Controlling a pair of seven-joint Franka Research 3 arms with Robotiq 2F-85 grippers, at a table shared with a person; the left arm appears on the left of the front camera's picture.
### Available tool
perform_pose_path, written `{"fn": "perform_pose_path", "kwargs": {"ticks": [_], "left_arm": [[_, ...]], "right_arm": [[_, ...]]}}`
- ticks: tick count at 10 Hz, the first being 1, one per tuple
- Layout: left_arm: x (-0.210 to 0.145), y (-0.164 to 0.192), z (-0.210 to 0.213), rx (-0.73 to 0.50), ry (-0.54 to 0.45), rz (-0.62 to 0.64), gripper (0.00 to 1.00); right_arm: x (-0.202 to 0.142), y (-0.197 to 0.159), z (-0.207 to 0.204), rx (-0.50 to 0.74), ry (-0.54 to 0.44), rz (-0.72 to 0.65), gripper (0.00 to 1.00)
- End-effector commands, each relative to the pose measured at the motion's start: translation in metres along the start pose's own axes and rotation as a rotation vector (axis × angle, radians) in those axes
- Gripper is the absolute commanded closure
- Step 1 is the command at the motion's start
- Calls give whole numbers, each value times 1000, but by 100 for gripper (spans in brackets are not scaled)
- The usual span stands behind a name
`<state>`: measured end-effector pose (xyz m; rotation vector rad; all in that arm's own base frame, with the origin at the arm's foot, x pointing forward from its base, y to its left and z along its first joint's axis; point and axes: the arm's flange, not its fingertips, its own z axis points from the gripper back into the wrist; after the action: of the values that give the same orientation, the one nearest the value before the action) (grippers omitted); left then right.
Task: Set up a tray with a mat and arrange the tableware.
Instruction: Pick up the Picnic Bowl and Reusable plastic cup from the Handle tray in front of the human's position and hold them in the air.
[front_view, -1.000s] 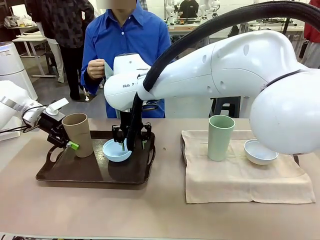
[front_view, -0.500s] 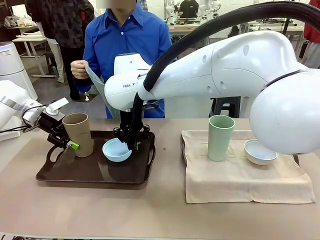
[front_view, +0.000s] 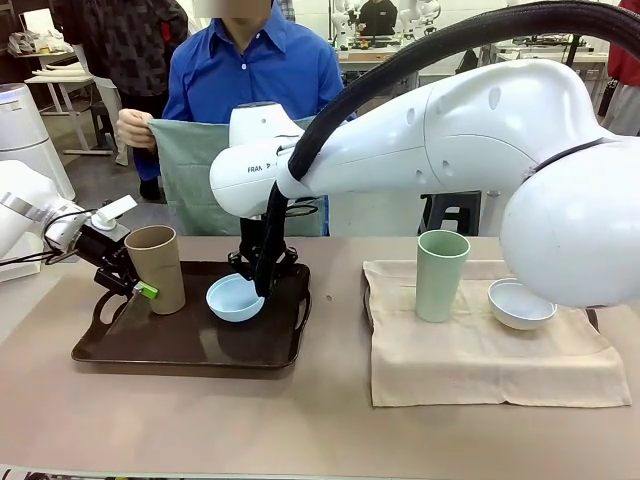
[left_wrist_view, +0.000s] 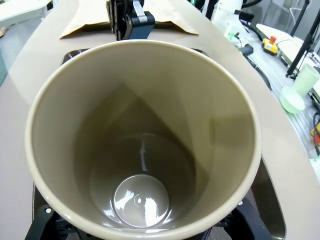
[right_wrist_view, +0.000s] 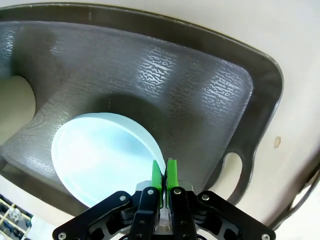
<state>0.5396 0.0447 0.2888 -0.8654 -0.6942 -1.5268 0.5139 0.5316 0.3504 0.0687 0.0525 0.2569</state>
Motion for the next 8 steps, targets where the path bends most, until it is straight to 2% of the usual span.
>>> {"fn": "perform_pose_path", "kwargs": {"ticks": [1,3,6,8], "left_arm": [[3,-2,5,-2,7,4,100],[22,-21,19,3,3,-15,100],[88,-69,48,53,24,-78,100],[132,-93,60,96,73,-118,100]], "right_arm": [[0,-5,1,15,18,28,100],[-27,-9,34,43,-12,55,100],[-94,-10,117,6,-146,74,100],[-126,-7,156,-22,-189,59,100]]}}
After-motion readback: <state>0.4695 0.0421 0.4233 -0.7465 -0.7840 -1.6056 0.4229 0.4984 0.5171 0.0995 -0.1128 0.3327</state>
